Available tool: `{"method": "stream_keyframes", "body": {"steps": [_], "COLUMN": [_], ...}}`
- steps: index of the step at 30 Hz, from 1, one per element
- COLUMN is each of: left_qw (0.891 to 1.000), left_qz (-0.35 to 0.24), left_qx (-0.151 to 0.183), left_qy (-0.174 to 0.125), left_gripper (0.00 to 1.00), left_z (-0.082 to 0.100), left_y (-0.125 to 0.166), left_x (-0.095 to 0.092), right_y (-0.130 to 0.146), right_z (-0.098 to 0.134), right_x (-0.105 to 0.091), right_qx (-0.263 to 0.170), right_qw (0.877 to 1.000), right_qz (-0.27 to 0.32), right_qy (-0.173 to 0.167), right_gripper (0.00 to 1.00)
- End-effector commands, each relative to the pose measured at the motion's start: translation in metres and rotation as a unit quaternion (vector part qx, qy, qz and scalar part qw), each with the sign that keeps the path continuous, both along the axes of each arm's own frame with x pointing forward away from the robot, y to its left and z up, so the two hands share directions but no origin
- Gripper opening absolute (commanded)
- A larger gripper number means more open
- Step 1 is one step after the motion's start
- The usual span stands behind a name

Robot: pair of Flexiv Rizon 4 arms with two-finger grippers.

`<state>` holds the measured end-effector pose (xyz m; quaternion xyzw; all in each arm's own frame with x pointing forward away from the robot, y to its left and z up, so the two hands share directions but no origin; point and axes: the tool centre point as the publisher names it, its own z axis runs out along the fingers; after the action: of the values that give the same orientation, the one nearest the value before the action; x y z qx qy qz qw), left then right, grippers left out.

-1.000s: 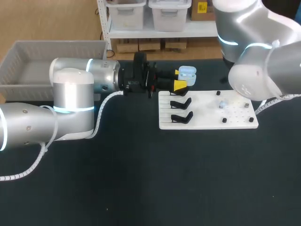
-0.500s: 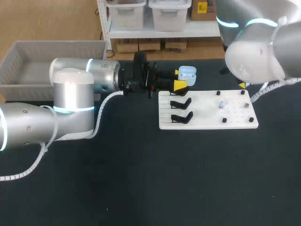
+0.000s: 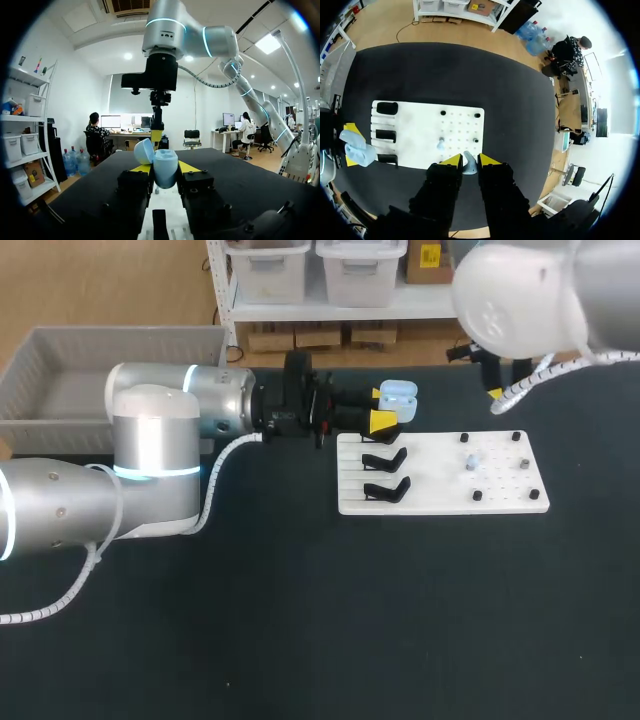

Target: Pick up each earbud case from the left stands, insert the matching earbuds, close the lid, and place the case in the box.

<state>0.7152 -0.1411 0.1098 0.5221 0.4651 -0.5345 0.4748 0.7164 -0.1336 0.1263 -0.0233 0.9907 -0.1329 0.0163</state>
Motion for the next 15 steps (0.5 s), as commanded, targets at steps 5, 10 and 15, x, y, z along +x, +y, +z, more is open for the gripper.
{"method": "stream_keyframes", "body": {"steps": [5, 10, 15], "left_qw": [1.000, 1.000, 1.000], "left_qz": [-0.001, -0.001, -0.001], "left_qx": [-0.003, -0.003, -0.003], "left_qy": [0.001, 0.001, 0.001], "left_gripper": [0.00, 0.00, 0.00], "left_z": [-0.0031, -0.0031, -0.0031], "left_y": [-0.0001, -0.0001, -0.0001], "left_x": [0.0009, 0.0009, 0.0009], "right_y": [-0.0032, -0.0032, 0.0011], "right_z": [-0.0002, -0.0002, 0.0033], "right_x": [-0.0046, -0.0046, -0.0047], "right_qx": [0.003, 0.003, 0.006], "right_qw": [1.000, 1.000, 1.000], "right_qz": [0.001, 0.001, 0.000], "right_qy": [-0.006, -0.006, -0.010], "right_gripper": [0.00, 0.00, 0.00]}}
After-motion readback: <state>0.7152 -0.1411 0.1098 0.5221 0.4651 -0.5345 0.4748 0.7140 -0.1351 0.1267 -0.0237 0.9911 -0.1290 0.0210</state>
